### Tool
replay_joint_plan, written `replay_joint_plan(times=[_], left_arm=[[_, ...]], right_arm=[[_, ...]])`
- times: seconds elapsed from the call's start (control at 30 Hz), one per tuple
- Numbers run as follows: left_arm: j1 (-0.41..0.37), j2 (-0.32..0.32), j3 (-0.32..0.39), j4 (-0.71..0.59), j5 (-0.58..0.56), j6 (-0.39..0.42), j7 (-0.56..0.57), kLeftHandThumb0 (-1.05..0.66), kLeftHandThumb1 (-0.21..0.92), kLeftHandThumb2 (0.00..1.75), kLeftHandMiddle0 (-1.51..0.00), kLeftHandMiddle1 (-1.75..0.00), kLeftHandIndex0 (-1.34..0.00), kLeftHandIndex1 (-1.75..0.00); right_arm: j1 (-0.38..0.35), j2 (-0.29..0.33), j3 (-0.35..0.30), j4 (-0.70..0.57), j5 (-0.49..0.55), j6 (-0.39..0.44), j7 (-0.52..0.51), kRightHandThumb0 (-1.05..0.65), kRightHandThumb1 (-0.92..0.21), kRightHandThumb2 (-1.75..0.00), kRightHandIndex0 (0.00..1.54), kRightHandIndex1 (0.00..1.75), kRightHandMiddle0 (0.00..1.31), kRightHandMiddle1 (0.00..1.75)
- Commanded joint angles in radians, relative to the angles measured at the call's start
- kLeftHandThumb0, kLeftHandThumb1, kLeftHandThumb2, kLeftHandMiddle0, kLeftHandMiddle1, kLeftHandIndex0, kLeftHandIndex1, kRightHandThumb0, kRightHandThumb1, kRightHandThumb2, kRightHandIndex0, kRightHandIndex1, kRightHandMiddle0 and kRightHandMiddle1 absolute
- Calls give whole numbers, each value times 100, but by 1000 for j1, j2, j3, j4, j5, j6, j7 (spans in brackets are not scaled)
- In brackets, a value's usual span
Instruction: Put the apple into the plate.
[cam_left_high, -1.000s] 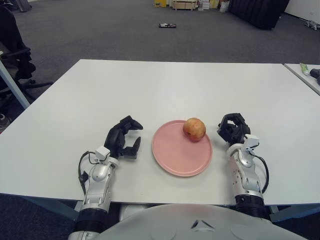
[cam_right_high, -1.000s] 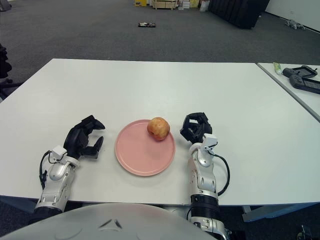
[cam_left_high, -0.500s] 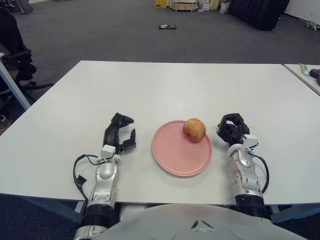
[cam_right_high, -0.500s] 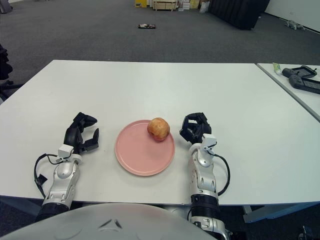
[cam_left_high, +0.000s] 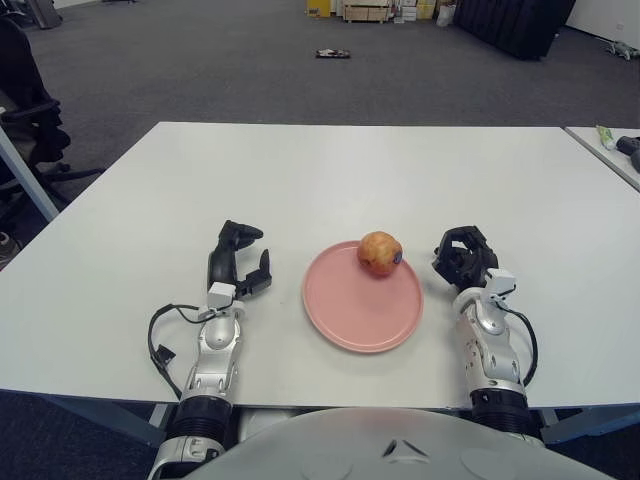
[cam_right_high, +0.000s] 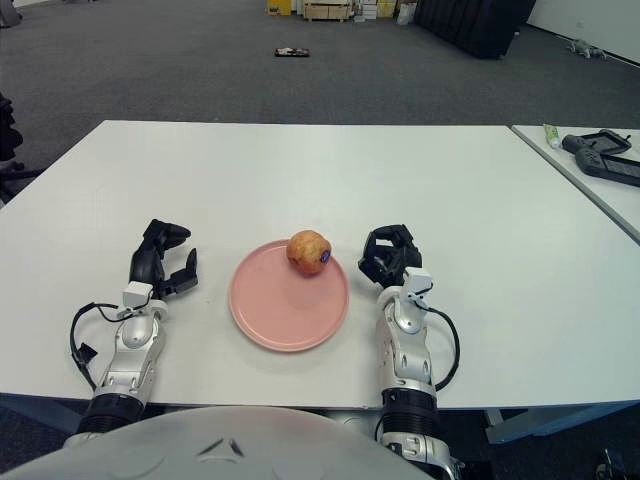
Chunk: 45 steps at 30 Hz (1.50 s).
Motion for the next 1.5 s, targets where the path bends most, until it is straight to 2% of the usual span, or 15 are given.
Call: replay_joint_plan(times=[0.0,0.37,0.83,1.47], left_arm=[[26,-14,-4,52,13,30,17,-1,46,106,-61,-145,-36,-175],[26,-10,-20,38,11,73,4,-1,50,100,-61,-140,-35,-175],[43,-15,-41,-19,-10,155,-49,0,58,87,-58,-135,-31,-175],[53,-15,-56,-56,-30,191,-100,-1,60,89,-53,-143,-29,-175]], right_arm=[[29,10,9,18,0,48,-1,-43,-49,-111,100,175,48,175],[49,7,37,25,0,54,26,-44,-45,-116,101,175,50,175],[61,1,54,50,-6,18,56,-45,-41,-120,104,175,53,175],[63,-1,49,59,-9,-10,49,-44,-43,-118,104,175,52,175]])
